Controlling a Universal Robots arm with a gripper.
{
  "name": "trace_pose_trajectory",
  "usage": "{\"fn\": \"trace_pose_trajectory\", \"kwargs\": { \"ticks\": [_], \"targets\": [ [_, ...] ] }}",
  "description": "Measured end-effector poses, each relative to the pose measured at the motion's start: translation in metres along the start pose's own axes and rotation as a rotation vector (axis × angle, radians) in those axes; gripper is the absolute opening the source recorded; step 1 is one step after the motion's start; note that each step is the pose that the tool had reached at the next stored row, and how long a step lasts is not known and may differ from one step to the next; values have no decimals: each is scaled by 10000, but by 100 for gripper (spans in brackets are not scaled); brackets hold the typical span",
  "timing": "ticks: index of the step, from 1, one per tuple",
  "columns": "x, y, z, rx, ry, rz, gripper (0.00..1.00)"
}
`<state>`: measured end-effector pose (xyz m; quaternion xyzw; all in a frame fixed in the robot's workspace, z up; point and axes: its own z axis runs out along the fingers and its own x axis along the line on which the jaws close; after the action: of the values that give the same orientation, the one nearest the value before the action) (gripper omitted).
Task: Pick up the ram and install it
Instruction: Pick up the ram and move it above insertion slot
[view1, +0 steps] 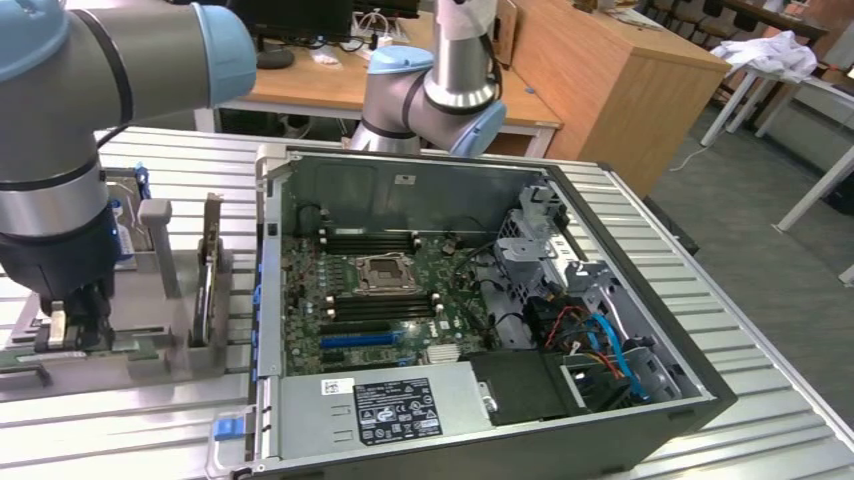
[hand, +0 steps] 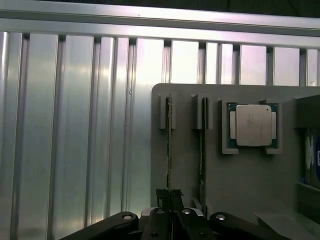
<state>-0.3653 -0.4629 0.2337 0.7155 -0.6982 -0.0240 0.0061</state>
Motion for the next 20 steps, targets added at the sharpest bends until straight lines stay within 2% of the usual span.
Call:
{"fn": "trace_pose_trajectory", "kwargs": {
  "ticks": [10,20],
  "targets": [
    [-5,6,-207,0,0,0,12],
    [-10,10,-369,1,-1,0,12]
  ]
}}
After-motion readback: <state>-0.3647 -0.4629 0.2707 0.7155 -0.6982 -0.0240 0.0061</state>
